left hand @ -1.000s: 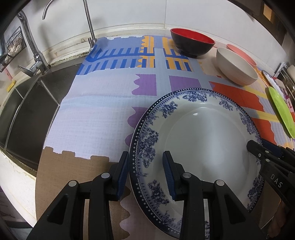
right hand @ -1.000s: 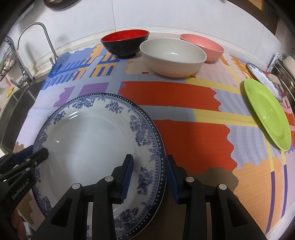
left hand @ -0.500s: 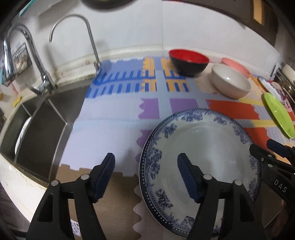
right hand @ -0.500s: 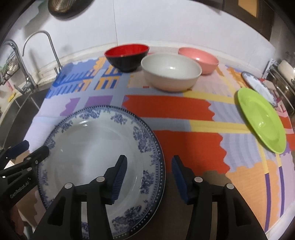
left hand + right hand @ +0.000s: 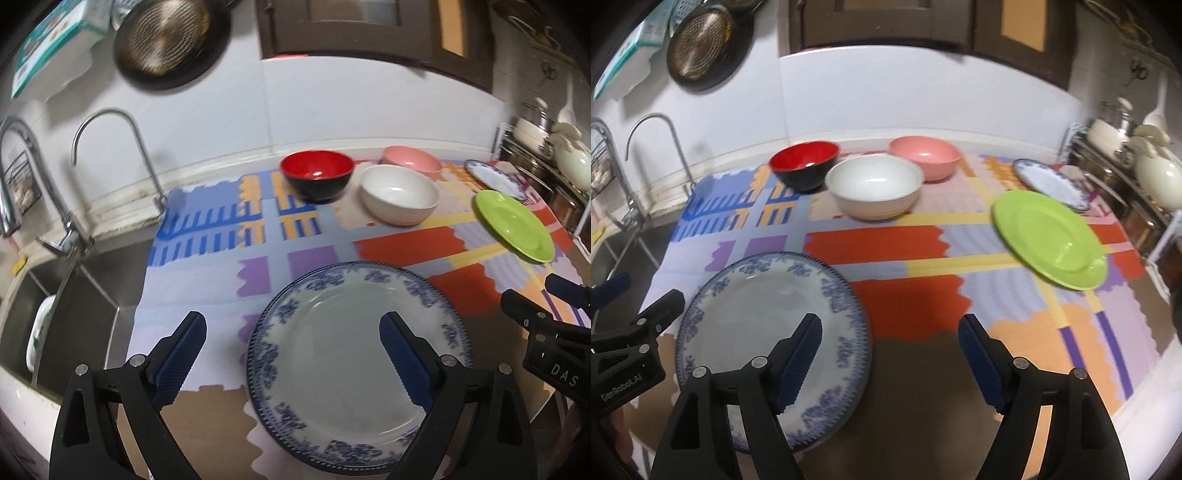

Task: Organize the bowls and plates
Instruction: 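Move both grippers to the rim of the lime-green plate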

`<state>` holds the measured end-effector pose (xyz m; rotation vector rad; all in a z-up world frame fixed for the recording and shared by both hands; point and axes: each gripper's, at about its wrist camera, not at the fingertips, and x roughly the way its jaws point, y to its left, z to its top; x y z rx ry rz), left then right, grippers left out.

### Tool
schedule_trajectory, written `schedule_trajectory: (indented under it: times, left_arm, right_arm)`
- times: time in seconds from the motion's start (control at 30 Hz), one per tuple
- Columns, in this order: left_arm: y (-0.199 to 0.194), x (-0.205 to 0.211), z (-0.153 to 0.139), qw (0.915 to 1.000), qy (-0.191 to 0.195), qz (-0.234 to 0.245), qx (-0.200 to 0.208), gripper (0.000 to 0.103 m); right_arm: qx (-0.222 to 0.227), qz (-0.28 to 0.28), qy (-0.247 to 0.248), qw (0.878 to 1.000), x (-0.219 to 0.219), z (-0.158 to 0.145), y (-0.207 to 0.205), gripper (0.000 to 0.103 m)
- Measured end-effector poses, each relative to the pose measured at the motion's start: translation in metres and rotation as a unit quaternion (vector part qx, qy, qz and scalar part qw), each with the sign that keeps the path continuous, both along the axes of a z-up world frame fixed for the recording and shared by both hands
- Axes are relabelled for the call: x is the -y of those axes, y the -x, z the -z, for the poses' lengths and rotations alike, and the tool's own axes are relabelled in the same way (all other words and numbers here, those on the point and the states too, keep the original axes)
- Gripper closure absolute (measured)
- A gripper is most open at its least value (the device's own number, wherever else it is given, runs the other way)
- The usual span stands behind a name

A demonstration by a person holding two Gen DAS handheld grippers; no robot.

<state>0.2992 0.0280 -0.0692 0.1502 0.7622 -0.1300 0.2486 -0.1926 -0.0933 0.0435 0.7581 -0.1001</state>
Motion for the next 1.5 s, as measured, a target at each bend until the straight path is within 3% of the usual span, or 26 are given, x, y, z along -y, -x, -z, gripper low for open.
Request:
schedule_trajectory:
  times: [0.23, 0.6, 1.13, 1.5]
  left_arm:
    - [0.002, 0.035, -0.018, 0.9991, 0.006, 0.032, 0.027, 0.007]
    - [-0.008, 0.101, -0.042, 0.9972, 0.02, 0.042, 0.059, 0.007]
    - [-0.037, 0.199, -0.047, 0.9969, 0.024, 0.042, 0.062, 0.007]
    - [-0.069, 0.246, -0.044, 0.9965, 0.032, 0.069, 0.036, 0.007]
  right_arm:
    - [0.028, 0.04, 0.015, 0.999, 0.034, -0.019, 0.015, 0.026]
    - [0.065, 0.048, 0.017, 0.997, 0.097, -0.043, 0.01, 0.026]
    - [0.081, 0.064, 0.001, 0.995, 0.198, -0.043, -0.021, 0.026]
    - [0.071, 0.101, -0.017, 0.992, 0.247, -0.034, -0.041, 0.026]
